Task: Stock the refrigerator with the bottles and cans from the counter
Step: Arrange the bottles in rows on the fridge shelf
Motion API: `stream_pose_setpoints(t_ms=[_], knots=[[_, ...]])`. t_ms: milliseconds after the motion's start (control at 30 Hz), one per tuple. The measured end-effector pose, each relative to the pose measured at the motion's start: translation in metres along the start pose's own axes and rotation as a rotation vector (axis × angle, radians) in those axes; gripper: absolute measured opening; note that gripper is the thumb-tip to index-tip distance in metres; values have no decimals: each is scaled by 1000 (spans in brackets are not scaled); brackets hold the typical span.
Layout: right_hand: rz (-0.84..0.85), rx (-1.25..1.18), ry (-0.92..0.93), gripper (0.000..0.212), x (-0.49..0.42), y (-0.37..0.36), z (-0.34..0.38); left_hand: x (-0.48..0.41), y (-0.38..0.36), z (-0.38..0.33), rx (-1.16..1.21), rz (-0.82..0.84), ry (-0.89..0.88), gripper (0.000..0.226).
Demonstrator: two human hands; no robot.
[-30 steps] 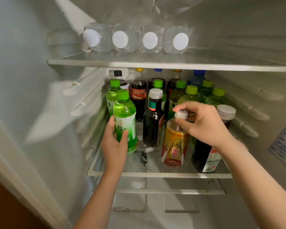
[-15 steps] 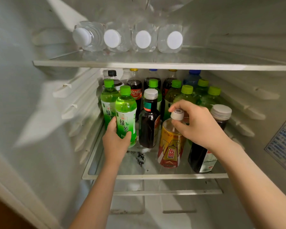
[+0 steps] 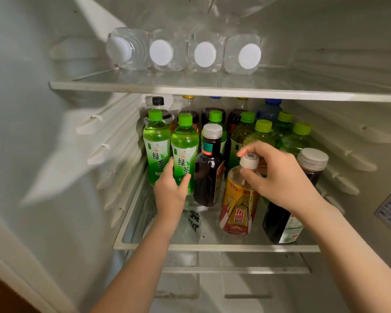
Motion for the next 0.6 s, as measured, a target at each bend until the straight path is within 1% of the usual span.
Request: stream_pose_setpoints(t_ms=[100,233,333,600], knots=[[-3,8,7,30,0,-1,2,-2,-2,2,29,20,-8,60],[-8,-14,7,31,1,0,0,-4,-4,3,34,-10,-13,60],[-8,-28,5,30,1,0,-1,-6,-7,5,-8,-24,14,58],[-16,-28,1,30,1,-1,-4,-16,-14,7,-118,-122,68,57]])
Point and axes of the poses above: each hand's wrist, its own x-axis away from the middle knuckle, its own y-axis out of the back of the hand, z = x × y, the point moved 7 cm from there along -x, towards the middle knuckle, and after that the axes turned 11 degrees about z, right-handed, at the moved point
